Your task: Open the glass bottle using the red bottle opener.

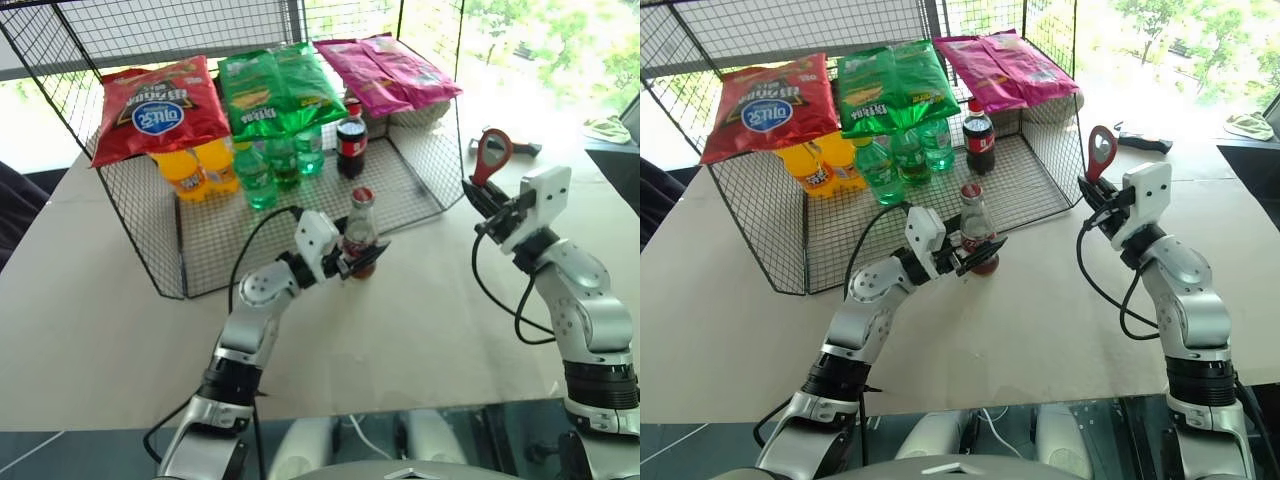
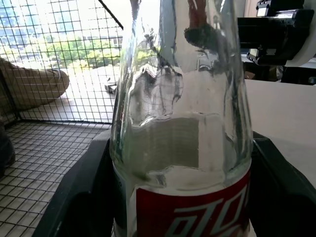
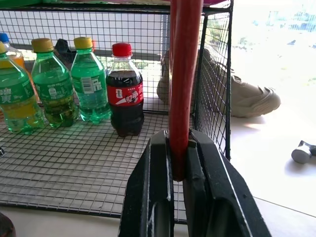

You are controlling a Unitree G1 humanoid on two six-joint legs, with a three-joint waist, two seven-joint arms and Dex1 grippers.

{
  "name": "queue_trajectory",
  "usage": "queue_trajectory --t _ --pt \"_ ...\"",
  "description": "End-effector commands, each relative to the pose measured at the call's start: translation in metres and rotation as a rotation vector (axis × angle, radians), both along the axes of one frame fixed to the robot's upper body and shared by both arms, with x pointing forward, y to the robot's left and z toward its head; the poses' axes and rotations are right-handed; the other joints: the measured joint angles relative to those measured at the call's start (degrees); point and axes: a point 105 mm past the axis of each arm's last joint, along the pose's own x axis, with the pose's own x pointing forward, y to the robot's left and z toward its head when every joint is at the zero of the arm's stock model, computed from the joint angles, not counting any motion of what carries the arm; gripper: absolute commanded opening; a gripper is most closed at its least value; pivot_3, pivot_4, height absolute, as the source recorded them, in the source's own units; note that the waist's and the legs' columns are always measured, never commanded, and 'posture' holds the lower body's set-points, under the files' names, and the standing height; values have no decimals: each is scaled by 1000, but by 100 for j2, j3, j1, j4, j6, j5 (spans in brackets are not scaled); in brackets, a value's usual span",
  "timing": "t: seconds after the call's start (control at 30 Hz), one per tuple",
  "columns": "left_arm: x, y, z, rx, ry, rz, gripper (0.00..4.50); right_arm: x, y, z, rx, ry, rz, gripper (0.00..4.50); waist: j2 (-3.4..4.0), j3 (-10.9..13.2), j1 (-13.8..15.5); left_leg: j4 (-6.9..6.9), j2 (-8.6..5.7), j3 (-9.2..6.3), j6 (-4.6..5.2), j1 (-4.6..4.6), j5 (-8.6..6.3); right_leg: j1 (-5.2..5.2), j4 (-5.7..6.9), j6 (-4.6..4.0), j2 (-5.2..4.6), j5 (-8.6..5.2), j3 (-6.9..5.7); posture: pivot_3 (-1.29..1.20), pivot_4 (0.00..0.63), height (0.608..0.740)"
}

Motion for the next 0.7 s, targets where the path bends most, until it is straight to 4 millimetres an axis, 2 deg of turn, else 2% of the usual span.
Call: queue_trajectory --t 0.03,0.1,0.2,0.27,0.7 --pt "-6 -6 15 -27 -74 -27 2670 -3 -2 11 3 -54 -1 0 0 0 -3 0 0 0 0 0 0 0 -1 0 0 0 1 0 150 740" --pt "-5 -5 14 -45 -64 -14 2670 -2 -2 11 2 -55 -1 0 0 0 -5 -1 0 0 1 -1 0 0 -2 0 0 0 1 0 150 740" --pt "-1 -1 17 -68 -69 11 4158 -3 -3 10 2 -54 -3 0 0 0 -5 -1 1 0 0 0 0 -1 -2 0 -2 0 1 0 150 740" --pt "-2 -1 20 -89 -75 6 4427 -3 -3 9 1 -52 -3 0 0 -1 -6 -1 2 0 0 2 0 0 0 0 -8 0 1 0 150 740" --pt "-13 -4 32 -109 -140 -41 4427 -3 -2 6 -2 -41 3 0 0 -1 -6 1 2 1 0 1 0 1 1 0 -7 0 1 0 150 740"
